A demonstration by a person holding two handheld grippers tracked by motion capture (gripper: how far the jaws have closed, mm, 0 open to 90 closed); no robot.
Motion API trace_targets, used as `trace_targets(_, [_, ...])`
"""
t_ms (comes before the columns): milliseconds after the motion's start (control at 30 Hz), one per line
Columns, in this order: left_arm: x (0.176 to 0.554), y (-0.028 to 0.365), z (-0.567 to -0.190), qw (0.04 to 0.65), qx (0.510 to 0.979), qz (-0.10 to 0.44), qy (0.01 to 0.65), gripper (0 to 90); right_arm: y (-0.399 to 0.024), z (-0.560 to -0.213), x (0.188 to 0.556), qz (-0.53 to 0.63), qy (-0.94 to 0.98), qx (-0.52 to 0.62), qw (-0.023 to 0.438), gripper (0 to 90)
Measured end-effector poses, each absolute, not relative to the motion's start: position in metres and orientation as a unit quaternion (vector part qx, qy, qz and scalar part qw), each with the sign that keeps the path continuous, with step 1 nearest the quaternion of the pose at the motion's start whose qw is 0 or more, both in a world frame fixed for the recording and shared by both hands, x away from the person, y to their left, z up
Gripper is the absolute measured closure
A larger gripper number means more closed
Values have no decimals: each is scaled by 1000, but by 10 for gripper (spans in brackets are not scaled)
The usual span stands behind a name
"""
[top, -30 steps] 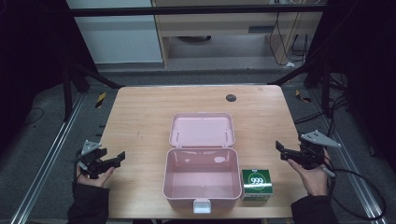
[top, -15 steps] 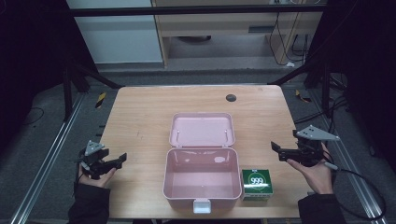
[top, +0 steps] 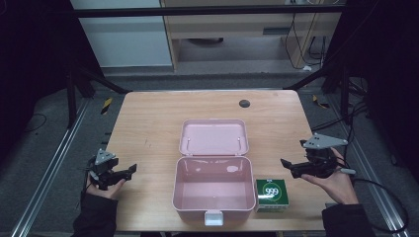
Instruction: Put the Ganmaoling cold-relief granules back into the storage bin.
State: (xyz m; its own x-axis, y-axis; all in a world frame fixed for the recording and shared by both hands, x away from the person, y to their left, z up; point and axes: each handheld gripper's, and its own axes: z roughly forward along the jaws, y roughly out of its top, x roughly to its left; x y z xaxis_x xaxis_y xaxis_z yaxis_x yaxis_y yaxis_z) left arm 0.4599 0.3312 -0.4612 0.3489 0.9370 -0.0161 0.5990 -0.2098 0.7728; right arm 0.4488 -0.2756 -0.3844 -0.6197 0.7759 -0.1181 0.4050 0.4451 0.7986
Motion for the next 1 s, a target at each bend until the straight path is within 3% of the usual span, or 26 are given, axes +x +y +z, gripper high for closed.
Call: trace_targets(1000, [462, 326, -465, 344, 755, 232, 507, 207, -244, -378, 430, 292, 919, 214, 158, 61])
